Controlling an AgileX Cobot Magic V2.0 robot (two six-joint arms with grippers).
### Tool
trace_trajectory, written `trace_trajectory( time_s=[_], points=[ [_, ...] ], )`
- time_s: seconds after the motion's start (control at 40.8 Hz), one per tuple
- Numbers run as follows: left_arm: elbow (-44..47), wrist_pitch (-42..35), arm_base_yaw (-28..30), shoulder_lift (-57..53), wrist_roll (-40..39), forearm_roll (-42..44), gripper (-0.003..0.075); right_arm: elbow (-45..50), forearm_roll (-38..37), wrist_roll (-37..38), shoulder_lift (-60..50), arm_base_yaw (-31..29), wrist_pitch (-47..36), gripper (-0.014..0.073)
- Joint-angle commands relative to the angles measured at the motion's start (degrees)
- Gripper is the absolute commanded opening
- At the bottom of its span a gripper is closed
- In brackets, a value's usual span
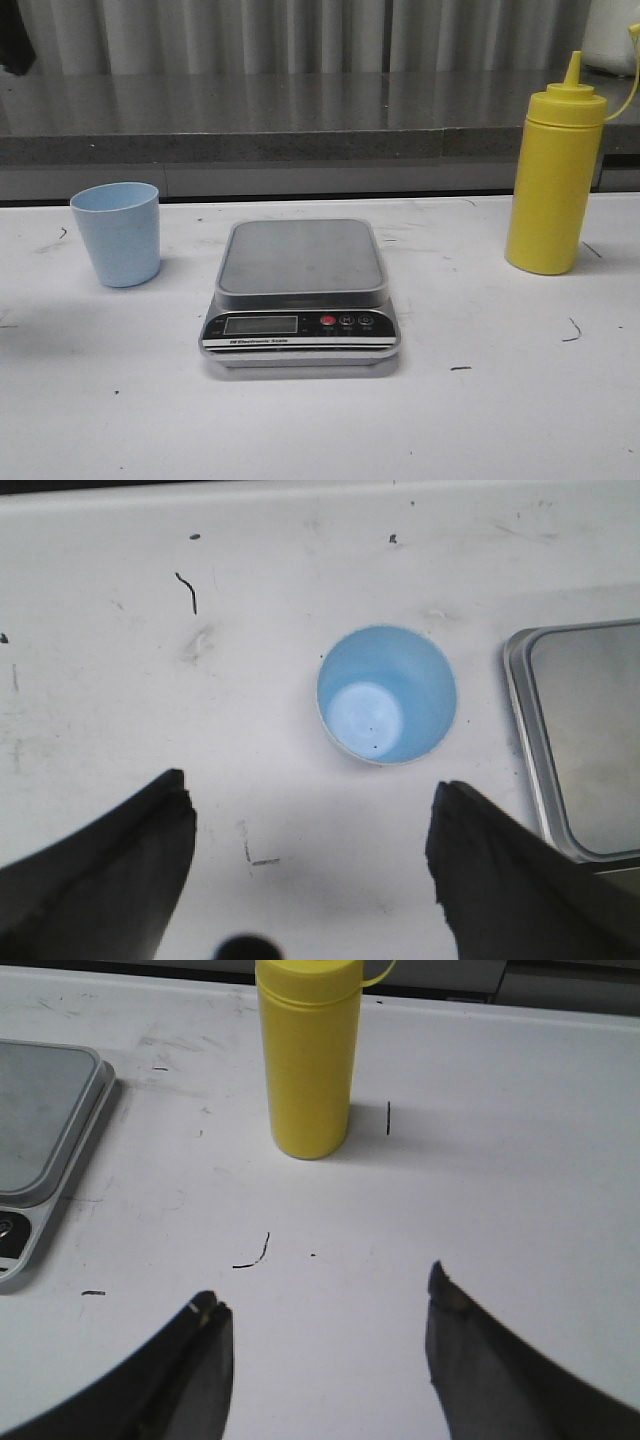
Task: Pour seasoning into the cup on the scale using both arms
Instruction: 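Lower the left gripper over the light blue cup and close on its rim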
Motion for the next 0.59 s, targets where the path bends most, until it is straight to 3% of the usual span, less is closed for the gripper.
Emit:
trace_trajectory(
  time_s=[0.0, 0.563],
  points=[
    [-4.68, -0.49, -0.46, 2.83, 0.05, -0.57, 0.0481, -2.02, -0.45, -0.38, 0.3, -0.13, -3.22, 0.0449],
    [-17.74, 1.8, -0.46, 23.88, 0.05, -0.57, 0.0473, -2.02, -0.45, -0.38, 0.3, -0.13, -3.17, 0.0449]
  ],
)
